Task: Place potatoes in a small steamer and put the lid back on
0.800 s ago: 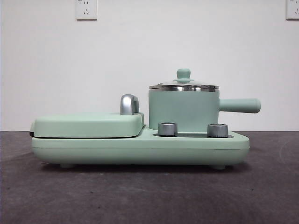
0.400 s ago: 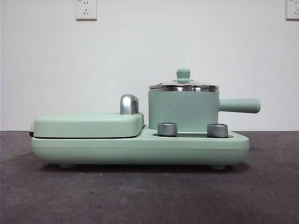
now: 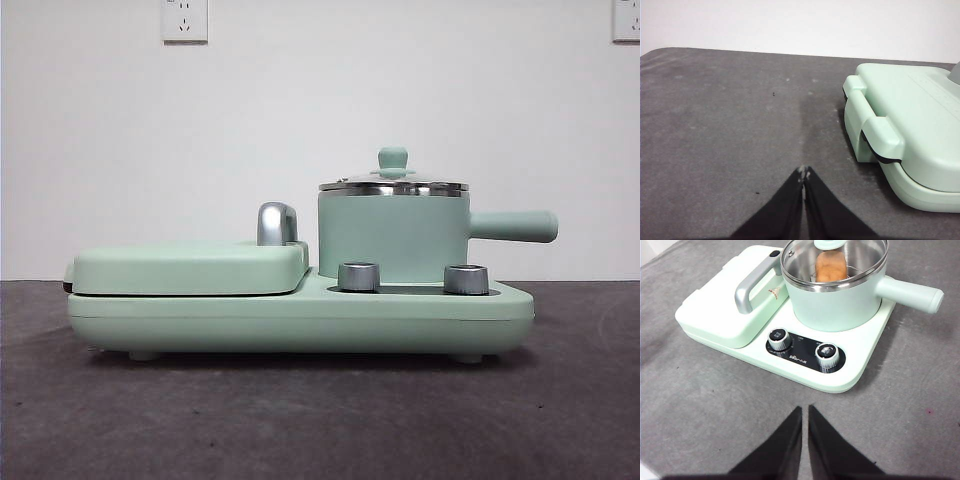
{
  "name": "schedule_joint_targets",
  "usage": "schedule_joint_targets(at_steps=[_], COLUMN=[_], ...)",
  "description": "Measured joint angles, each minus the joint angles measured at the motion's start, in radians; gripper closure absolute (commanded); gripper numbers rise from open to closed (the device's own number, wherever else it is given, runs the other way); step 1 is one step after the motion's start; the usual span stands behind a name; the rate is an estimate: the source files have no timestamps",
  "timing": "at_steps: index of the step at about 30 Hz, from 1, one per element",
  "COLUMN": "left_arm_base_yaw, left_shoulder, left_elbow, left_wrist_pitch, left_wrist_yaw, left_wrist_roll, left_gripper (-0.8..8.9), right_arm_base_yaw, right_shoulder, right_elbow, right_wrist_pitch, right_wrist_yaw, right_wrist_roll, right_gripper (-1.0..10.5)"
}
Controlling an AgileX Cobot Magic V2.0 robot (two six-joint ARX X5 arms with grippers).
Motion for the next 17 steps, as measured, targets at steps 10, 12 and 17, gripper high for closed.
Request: schedule_joint_targets(at_steps=[10,12,17], left_arm_base_yaw=[0.000,0.000,0.000], left_shoulder=[0.000,0.000,0.000], left_elbow=[0.000,0.000,0.000], left_wrist_pitch=[0.000,0.000,0.000], left_wrist_yaw=[0.000,0.000,0.000], left_wrist_roll=[0.000,0.000,0.000], left_gripper=[8.07,8.07,8.07], right_arm_base_yaw=[-0.060,-0.105,-0.235], right_shoulder=[-0.105,-0.175,-0.319], right_elbow=[-0.097,-0.184,-0.452], right_wrist_pitch=[0.125,0.201,0.397], right_wrist_yaw=[0.130,0.140,0.159], right_wrist_roll=[-0.177,-0.238,-0.302], right_gripper=[9.3,9.3,9.3])
